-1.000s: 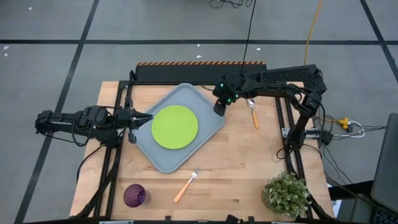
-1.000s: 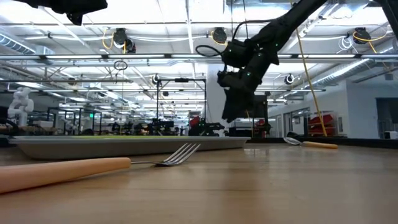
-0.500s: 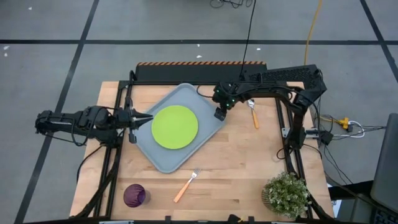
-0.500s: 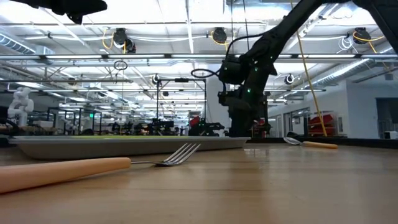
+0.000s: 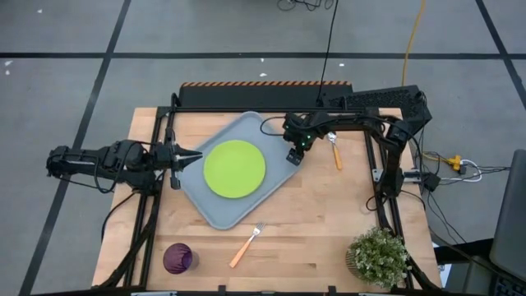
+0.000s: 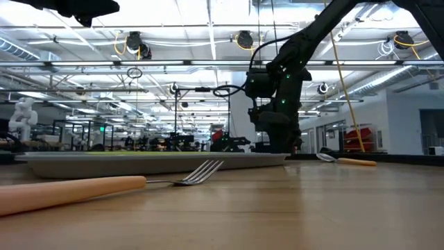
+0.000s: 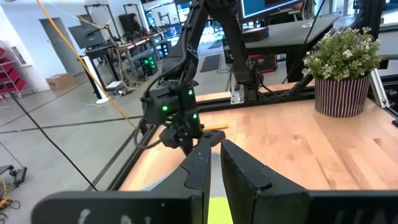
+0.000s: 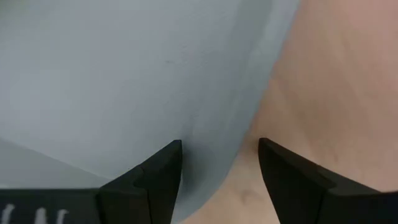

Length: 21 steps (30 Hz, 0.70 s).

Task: Pick and place plate/cup/fork/spoon on tray
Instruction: Adjust the gray serving tray to the center of the table

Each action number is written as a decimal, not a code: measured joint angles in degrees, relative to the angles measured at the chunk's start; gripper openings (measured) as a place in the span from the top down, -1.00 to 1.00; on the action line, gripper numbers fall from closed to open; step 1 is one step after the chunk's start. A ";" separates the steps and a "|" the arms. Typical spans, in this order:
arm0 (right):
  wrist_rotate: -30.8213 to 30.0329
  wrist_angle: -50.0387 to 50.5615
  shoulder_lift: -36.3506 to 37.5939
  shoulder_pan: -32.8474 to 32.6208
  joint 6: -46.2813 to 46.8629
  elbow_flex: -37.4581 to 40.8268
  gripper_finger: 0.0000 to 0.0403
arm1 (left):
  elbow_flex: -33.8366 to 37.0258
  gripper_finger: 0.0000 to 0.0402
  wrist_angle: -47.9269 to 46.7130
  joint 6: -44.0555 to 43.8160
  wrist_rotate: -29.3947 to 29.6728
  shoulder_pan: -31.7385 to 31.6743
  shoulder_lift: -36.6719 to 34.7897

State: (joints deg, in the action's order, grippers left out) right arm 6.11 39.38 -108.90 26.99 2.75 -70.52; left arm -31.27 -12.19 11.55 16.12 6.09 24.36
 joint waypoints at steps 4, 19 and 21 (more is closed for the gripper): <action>-2.17 4.47 -0.02 -2.34 1.28 0.02 -0.01 | 0.01 0.79 0.00 -0.15 0.00 0.00 0.00; -12.10 15.27 6.84 -13.44 11.98 1.18 -0.01 | 0.00 0.79 0.00 -0.74 0.00 0.00 0.00; -12.39 15.15 8.16 -15.19 13.46 2.33 -0.01 | 0.00 0.79 0.04 -0.76 0.01 0.00 0.00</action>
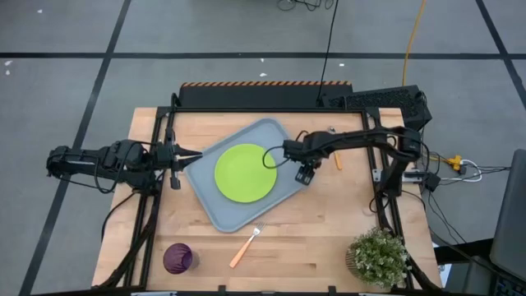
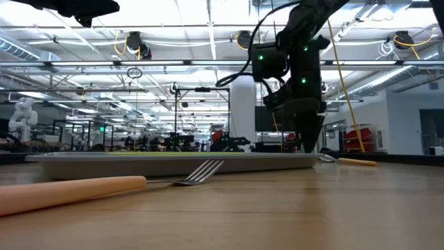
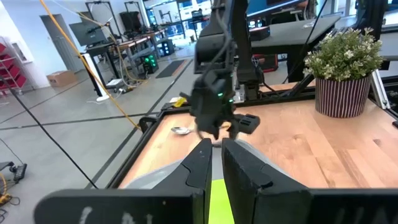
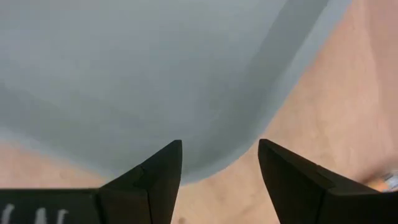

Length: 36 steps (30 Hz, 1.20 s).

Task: Pick and place plate/cup/fork/spoon on tray
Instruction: Adjust the gray serving tray to the center of the table

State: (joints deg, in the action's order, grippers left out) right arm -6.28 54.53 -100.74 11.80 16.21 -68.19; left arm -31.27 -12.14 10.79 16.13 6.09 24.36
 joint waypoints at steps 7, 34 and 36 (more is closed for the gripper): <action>-8.10 -3.41 4.44 -4.32 0.70 4.24 -0.01 | 0.00 0.79 1.07 -0.48 -0.01 0.00 0.00; -8.46 -23.15 9.48 -19.14 -13.75 18.96 -0.01 | 0.00 0.79 1.75 -0.35 -0.07 0.00 0.00; -8.46 -22.73 9.48 -20.98 -11.17 18.70 -0.01 | 0.00 0.79 1.77 -0.42 -0.05 0.00 0.00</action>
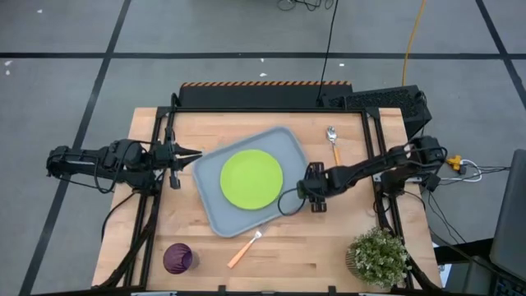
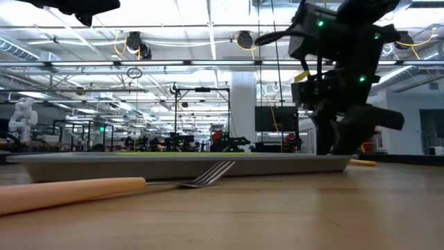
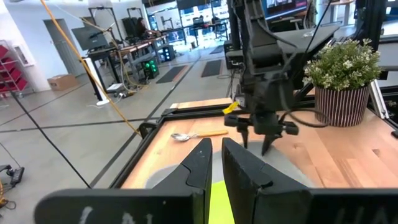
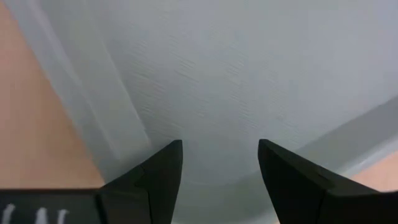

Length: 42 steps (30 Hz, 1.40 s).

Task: Pick and place plate/cup/fork/spoon on tray
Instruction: Adjust the gray serving tray to the center of the table

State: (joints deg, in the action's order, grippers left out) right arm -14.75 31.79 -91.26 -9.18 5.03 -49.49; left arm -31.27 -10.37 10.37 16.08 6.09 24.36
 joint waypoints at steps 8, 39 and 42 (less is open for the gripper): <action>-0.08 3.72 0.00 -5.42 9.72 -6.05 -0.01 | 0.00 0.79 0.68 -0.45 -0.05 0.00 0.00; 7.34 15.29 0.04 22.63 22.75 -11.69 -0.01 | -2.84 0.79 -6.61 -22.52 23.06 -0.05 3.31; 7.67 11.20 0.04 22.67 24.66 -9.18 -0.01 | -3.59 0.79 -7.82 -23.05 23.04 -0.04 4.88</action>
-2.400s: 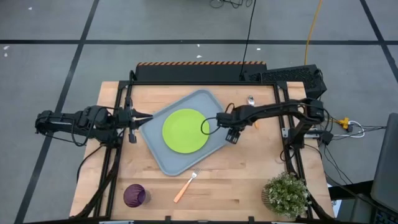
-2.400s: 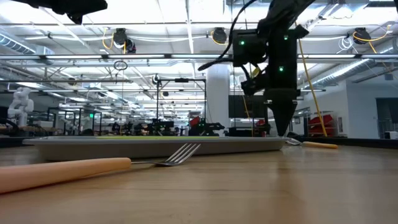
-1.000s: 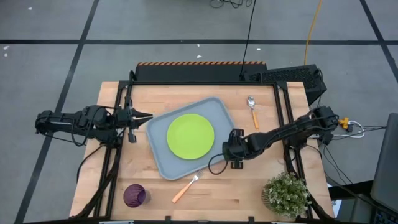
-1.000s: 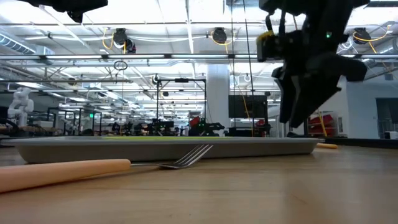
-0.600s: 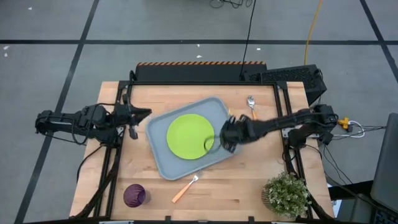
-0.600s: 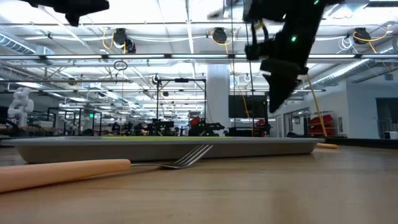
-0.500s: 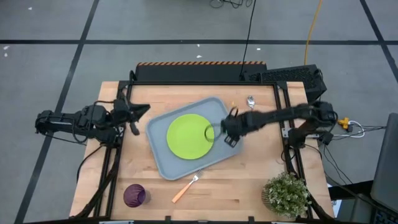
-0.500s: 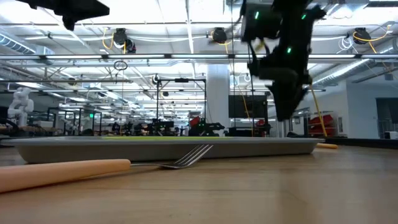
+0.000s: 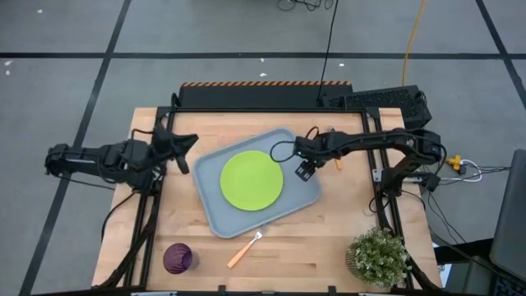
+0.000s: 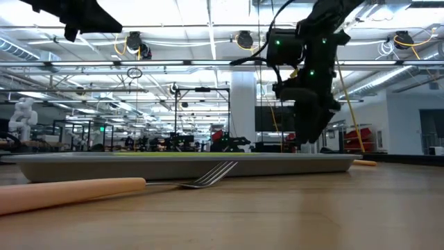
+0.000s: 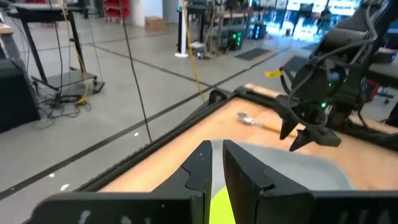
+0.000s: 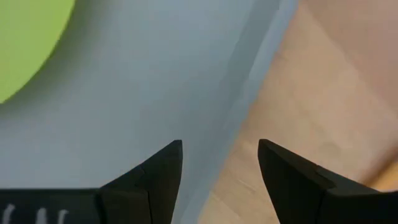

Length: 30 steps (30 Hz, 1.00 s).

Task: Pick and place plate/cup/fork/spoon on tray
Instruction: Adjust the gray serving tray to the center of the table

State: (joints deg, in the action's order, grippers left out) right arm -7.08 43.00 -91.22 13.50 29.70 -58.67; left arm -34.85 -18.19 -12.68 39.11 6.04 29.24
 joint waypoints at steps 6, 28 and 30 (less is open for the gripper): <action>1.30 -6.41 0.00 0.02 2.12 5.10 -0.01 | -0.30 0.79 -2.36 -1.38 0.00 0.00 2.20; -0.90 -10.75 6.88 7.55 -24.14 5.33 -0.01 | -0.28 0.79 -34.72 -39.28 -20.82 -2.82 14.13; -2.13 -12.43 8.49 7.99 -26.41 5.33 -0.01 | -0.28 0.79 -34.68 -39.99 -23.90 -2.82 15.19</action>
State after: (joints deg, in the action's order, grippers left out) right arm -9.21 30.57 -82.73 21.49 3.29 -53.34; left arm -35.14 -52.87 -52.67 15.21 3.22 44.43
